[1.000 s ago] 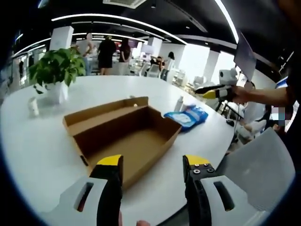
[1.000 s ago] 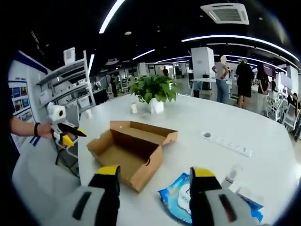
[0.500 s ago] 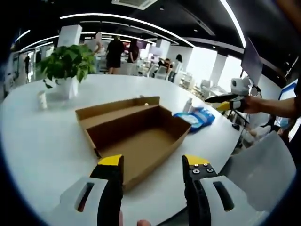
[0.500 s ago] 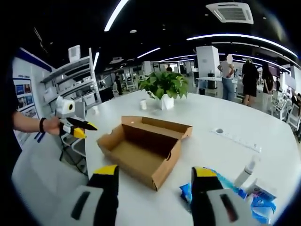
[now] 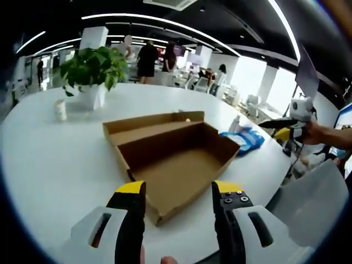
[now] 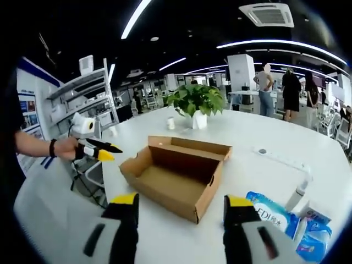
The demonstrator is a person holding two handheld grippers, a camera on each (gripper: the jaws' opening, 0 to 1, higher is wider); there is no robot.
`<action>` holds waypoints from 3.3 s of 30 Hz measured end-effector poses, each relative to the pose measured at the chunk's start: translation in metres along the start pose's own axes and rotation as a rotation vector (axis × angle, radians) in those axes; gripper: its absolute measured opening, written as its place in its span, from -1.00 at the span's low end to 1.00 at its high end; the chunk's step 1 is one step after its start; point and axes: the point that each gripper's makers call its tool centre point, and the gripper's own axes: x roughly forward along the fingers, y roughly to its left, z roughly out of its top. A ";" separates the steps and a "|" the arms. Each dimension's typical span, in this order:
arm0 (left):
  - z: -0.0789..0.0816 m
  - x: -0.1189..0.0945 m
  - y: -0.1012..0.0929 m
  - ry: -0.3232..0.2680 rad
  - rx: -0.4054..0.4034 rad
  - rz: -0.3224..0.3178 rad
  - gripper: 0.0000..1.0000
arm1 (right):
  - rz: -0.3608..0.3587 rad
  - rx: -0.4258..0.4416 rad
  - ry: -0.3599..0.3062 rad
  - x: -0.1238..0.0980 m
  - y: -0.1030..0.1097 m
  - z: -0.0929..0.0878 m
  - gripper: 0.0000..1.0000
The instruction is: Operate the shoe box by opening the lid, removing the specified soft item, and placing it in the target area until the item is outside and the box remains undamaged.
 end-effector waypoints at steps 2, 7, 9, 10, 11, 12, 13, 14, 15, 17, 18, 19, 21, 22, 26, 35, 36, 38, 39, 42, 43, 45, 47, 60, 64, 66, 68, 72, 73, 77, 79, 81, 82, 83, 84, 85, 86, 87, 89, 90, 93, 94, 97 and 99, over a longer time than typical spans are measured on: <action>0.000 0.002 0.002 0.005 -0.001 0.007 -0.02 | 0.000 0.006 0.004 0.000 0.002 -0.003 0.23; 0.000 0.006 0.010 0.005 -0.028 0.043 -0.03 | -0.007 0.025 -0.011 -0.002 0.003 -0.002 0.24; -0.001 0.007 0.013 0.007 -0.041 0.060 -0.04 | -0.008 0.027 -0.015 -0.002 0.003 -0.002 0.24; -0.002 0.008 0.014 0.009 -0.044 0.064 -0.04 | -0.008 0.029 -0.017 -0.002 0.003 -0.002 0.24; -0.003 0.008 0.015 0.013 -0.047 0.069 -0.04 | -0.007 0.034 -0.020 -0.003 0.003 -0.001 0.24; -0.003 0.009 0.017 0.016 -0.050 0.076 -0.04 | -0.007 0.039 -0.025 -0.003 0.003 -0.001 0.25; -0.004 0.010 0.017 0.018 -0.052 0.080 -0.05 | -0.007 0.039 -0.027 -0.003 0.004 0.000 0.25; -0.004 0.011 0.018 0.022 -0.056 0.085 -0.05 | -0.006 0.040 -0.027 -0.003 0.004 -0.001 0.25; -0.005 0.011 0.019 0.024 -0.058 0.088 -0.05 | -0.006 0.042 -0.026 -0.002 0.004 -0.001 0.25; -0.007 0.013 0.023 0.032 -0.066 0.104 -0.04 | -0.003 0.042 -0.026 -0.002 0.005 -0.002 0.25; -0.009 0.014 0.025 0.037 -0.074 0.110 -0.03 | -0.001 0.042 -0.025 -0.001 0.006 -0.003 0.25; -0.011 0.015 0.026 0.040 -0.085 0.113 -0.01 | -0.001 0.043 -0.024 -0.001 0.006 -0.004 0.25; -0.015 0.018 0.027 0.048 -0.105 0.121 0.01 | 0.001 0.048 -0.025 0.000 0.008 -0.005 0.25; -0.016 0.019 0.028 0.050 -0.110 0.124 0.01 | 0.001 0.052 -0.026 0.000 0.008 -0.005 0.25; -0.019 0.022 0.029 0.063 -0.128 0.146 0.00 | 0.000 0.058 -0.032 -0.001 0.010 -0.005 0.25; -0.031 0.029 0.041 0.105 -0.175 0.207 -0.08 | -0.002 0.078 -0.043 -0.005 0.009 -0.005 0.25; -0.031 0.029 0.042 0.108 -0.176 0.212 -0.09 | -0.004 0.081 -0.048 -0.006 0.008 -0.005 0.25; -0.033 0.030 0.049 0.126 -0.171 0.253 -0.07 | -0.005 0.087 -0.049 -0.006 0.009 -0.006 0.25; -0.034 0.030 0.054 0.132 -0.170 0.274 -0.08 | -0.004 0.089 -0.048 -0.006 0.009 -0.008 0.25; -0.035 0.034 0.056 0.136 -0.198 0.273 -0.16 | -0.005 0.092 -0.037 -0.005 0.010 -0.013 0.24; -0.035 0.035 0.057 0.137 -0.201 0.273 -0.19 | -0.003 0.094 -0.034 -0.005 0.012 -0.015 0.24; -0.036 0.037 0.056 0.147 -0.196 0.278 -0.26 | 0.000 0.098 -0.031 -0.003 0.014 -0.017 0.24; -0.037 0.039 0.057 0.157 -0.194 0.284 -0.33 | 0.004 0.101 -0.027 -0.002 0.016 -0.019 0.24; -0.046 0.045 0.059 0.182 -0.229 0.313 -0.63 | 0.018 0.110 -0.026 0.007 0.019 -0.016 0.23; -0.046 0.043 0.060 0.195 -0.185 0.324 -0.66 | 0.027 0.104 -0.021 0.008 0.020 -0.016 0.23; -0.046 0.043 0.061 0.196 -0.185 0.332 -0.68 | 0.030 0.102 -0.017 0.010 0.020 -0.017 0.23; -0.046 0.042 0.064 0.198 -0.174 0.355 -0.70 | 0.029 0.105 -0.013 0.012 0.019 -0.018 0.23; -0.046 0.041 0.067 0.196 -0.171 0.378 -0.74 | 0.028 0.115 -0.009 0.018 0.017 -0.015 0.20; -0.046 0.041 0.067 0.195 -0.174 0.381 -0.75 | 0.027 0.114 -0.012 0.019 0.016 -0.013 0.20; -0.046 0.041 0.070 0.193 -0.173 0.398 -0.79 | 0.023 0.107 -0.016 0.028 0.012 -0.003 0.20; -0.045 0.040 0.071 0.192 -0.175 0.403 -0.80 | 0.019 0.103 -0.021 0.033 0.009 0.003 0.20; -0.045 0.040 0.071 0.192 -0.174 0.411 -0.81 | 0.011 0.105 -0.025 0.039 0.004 0.008 0.20; -0.045 0.040 0.071 0.193 -0.169 0.422 -0.82 | 0.008 0.105 -0.026 0.041 0.002 0.010 0.20; -0.045 0.041 0.071 0.197 -0.160 0.426 -0.82 | 0.006 0.107 -0.027 0.044 0.000 0.012 0.19; -0.045 0.041 0.072 0.201 -0.153 0.430 -0.83 | 0.001 0.117 -0.014 0.049 -0.004 0.011 0.16; -0.045 0.041 0.072 0.202 -0.156 0.434 -0.83 | -0.001 0.119 -0.003 0.052 -0.007 0.009 0.16; -0.045 0.041 0.073 0.201 -0.160 0.437 -0.83 | -0.004 0.116 0.007 0.056 -0.009 0.008 0.16; -0.045 0.041 0.074 0.199 -0.163 0.438 -0.84 | -0.008 0.116 0.017 0.060 -0.013 0.006 0.16; -0.045 0.042 0.075 0.198 -0.167 0.438 -0.84 | -0.011 0.123 0.022 0.065 -0.016 0.006 0.16; -0.045 0.042 0.075 0.198 -0.167 0.439 -0.84 | -0.012 0.125 0.021 0.068 -0.019 0.007 0.16; -0.045 0.043 0.075 0.195 -0.164 0.438 -0.84 | -0.017 0.126 0.018 0.076 -0.026 0.008 0.16; -0.045 0.042 0.075 0.193 -0.170 0.437 -0.83 | -0.022 0.131 0.015 0.080 -0.029 0.009 0.16; -0.045 0.042 0.075 0.192 -0.178 0.435 -0.83 | -0.029 0.148 0.000 0.088 -0.034 0.015 0.16; -0.045 0.042 0.074 0.191 -0.177 0.436 -0.83 | -0.033 0.154 -0.008 0.093 -0.039 0.019 0.16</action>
